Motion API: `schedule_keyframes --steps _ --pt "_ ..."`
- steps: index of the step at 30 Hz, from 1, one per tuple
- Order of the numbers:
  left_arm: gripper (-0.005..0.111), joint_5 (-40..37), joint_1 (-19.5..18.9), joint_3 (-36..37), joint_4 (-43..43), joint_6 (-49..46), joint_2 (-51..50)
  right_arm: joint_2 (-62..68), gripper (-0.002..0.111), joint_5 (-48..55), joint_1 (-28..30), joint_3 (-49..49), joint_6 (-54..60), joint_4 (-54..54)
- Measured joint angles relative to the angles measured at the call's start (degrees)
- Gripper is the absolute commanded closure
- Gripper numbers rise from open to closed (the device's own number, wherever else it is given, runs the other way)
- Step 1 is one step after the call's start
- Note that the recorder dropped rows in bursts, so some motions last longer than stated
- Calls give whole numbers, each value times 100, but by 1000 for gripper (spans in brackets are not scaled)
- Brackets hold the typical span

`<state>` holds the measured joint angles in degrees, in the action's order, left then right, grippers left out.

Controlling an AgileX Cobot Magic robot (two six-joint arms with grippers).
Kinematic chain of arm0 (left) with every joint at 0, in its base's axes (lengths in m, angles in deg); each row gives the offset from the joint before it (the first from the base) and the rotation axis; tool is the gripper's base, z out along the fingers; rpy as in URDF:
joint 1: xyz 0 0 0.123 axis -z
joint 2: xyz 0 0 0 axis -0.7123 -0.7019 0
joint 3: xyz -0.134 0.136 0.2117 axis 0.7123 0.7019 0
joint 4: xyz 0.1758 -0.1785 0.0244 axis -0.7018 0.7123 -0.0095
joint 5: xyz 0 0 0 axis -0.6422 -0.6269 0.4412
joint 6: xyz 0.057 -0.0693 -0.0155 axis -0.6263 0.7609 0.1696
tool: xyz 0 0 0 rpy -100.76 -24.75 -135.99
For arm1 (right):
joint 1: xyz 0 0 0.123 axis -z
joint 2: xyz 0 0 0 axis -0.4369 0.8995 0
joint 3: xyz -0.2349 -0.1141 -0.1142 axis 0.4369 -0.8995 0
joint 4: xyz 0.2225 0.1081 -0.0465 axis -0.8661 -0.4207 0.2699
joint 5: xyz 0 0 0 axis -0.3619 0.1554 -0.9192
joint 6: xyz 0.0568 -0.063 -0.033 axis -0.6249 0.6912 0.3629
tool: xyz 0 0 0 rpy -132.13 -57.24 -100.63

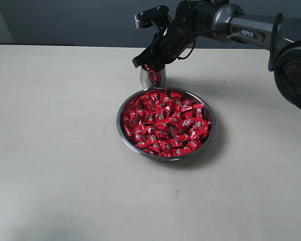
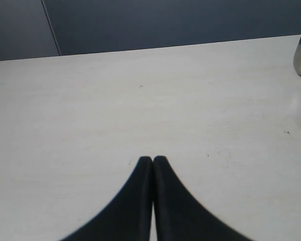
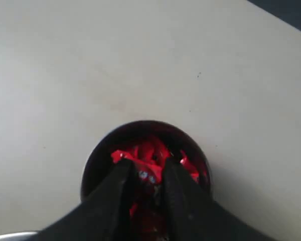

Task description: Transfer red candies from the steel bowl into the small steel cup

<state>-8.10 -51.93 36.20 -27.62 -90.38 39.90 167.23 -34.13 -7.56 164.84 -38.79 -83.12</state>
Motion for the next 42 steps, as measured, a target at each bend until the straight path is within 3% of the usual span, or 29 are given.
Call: schedule_keyframes --steps 11,24,39,42 --pt "106 0 0 0 0 0 0 -488 77 439 0 0 0 73" --pt "106 0 0 0 0 0 0 -1666 77 2137 0 -184 -472 -55" --pt "106 0 0 0 0 0 0 -4887 77 965 0 -3990 -928 674" --pt "106 0 0 0 0 0 0 -5628 86 965 0 -4535 -968 687"
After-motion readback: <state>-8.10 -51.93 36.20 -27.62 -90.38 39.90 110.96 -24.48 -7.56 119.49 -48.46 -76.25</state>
